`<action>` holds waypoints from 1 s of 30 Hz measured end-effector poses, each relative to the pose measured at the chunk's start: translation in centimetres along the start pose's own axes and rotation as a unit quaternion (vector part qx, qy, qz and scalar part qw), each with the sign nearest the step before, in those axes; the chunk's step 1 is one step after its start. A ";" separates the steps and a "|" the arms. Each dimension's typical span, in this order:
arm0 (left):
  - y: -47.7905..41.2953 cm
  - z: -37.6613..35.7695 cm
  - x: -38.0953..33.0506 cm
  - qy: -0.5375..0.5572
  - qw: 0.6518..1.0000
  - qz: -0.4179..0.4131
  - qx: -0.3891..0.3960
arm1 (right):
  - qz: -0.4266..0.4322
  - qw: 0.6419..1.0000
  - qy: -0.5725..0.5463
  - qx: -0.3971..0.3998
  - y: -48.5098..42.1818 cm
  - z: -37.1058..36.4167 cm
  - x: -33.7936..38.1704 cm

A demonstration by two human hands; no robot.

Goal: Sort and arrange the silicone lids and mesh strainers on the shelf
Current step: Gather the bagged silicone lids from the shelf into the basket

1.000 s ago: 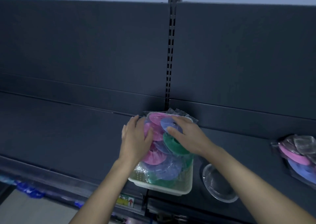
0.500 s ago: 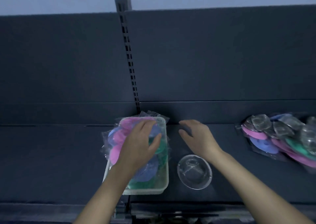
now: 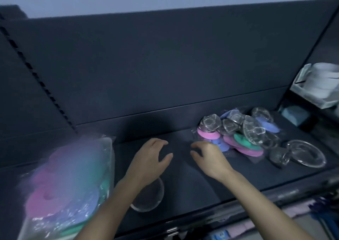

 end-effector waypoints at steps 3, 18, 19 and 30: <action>-1.5 -4.0 -2.3 0.016 1.000 0.014 0.019 | -0.012 1.000 0.017 -0.005 -0.6 2.2 -4.4; -9.1 -17.7 -11.5 -0.012 0.999 0.017 0.032 | -0.046 0.993 0.086 -0.066 -6.2 10.0 -20.7; -9.5 -18.2 -11.8 -0.018 0.999 0.018 0.033 | -0.056 0.994 0.083 -0.051 -6.5 9.8 -21.3; -14.1 -20.7 -10.6 -0.172 0.982 0.013 0.082 | -0.045 0.999 -0.009 -0.009 -7.5 8.5 -21.7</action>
Point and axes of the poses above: each hand's wrist, its own y-axis away from the middle knuckle, its own z-axis out of the back of the hand, x = y × z, the point moved 6 cm from there along -y, towards the middle knuckle, and after that the axes turned 11 degrees about -x, right-handed, at the moved point
